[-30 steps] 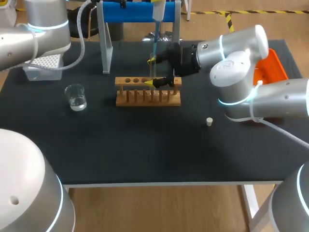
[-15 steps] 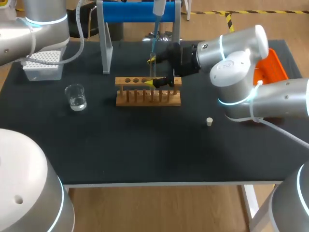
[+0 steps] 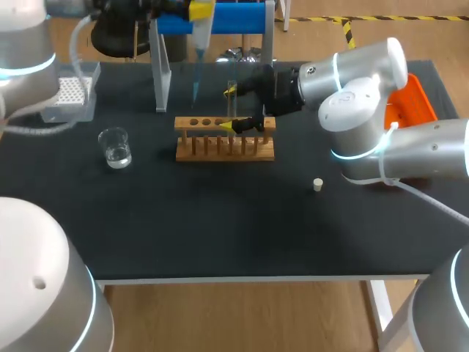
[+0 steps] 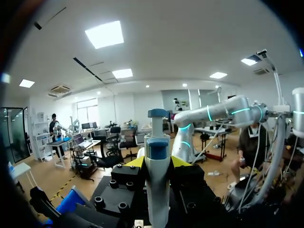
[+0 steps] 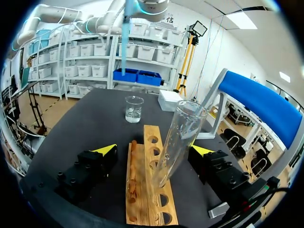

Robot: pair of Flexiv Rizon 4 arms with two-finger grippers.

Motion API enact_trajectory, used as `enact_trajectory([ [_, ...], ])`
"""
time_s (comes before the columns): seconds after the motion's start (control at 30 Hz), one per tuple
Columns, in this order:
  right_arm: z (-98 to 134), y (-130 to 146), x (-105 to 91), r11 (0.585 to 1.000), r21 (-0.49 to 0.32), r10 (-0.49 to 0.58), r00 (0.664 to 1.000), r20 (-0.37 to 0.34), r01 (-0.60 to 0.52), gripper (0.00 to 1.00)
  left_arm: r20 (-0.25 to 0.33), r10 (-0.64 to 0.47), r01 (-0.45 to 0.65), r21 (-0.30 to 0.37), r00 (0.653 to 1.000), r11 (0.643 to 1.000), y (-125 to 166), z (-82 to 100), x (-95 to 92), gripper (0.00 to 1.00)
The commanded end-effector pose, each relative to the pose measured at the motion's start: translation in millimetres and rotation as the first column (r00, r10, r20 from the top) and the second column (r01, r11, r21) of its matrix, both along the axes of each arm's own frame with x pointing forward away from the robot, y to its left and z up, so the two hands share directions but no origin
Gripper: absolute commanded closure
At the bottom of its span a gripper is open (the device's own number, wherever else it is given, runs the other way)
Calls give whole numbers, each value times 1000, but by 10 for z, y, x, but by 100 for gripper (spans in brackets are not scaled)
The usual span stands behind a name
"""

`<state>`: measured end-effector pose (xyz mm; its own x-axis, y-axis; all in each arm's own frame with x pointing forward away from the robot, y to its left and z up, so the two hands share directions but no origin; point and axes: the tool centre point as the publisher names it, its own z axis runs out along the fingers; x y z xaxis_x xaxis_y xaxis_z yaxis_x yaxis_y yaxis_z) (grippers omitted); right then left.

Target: Invert the test tube, pick up the pipette, mount the tip to pipette, aspirate from beaker and dispense into the tube, eject the tip, return the pipette, and cap with the stopper.

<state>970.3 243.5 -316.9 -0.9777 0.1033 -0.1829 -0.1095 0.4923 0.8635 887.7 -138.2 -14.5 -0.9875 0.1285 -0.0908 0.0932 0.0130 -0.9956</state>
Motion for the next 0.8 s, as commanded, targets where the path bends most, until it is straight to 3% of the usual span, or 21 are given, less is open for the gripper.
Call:
enact_trajectory([
  [0.03, 2, -5, 0, 1000, -1, 0, 1000, 0, 0, 0, -6, 207, -207, -53, 978, 977, 195, -242, -590, 100],
  [0.3, 2, -5, 0, 1000, -1, 0, 1000, 0, 0, 0, -35, 249, -251, -78, 968, 965, 133, -590, -770, 100],
  [0.6, 2, -5, 0, 1000, -1, 0, 1000, 0, 0, 0, -30, 254, -256, -127, 967, 958, -92, -788, -809, 100],
  [0.8, 2, -5, 0, 1000, -1, 0, 1000, 0, 0, 0, -35, 243, -246, -132, 969, 960, -188, -818, -768, 100],
])
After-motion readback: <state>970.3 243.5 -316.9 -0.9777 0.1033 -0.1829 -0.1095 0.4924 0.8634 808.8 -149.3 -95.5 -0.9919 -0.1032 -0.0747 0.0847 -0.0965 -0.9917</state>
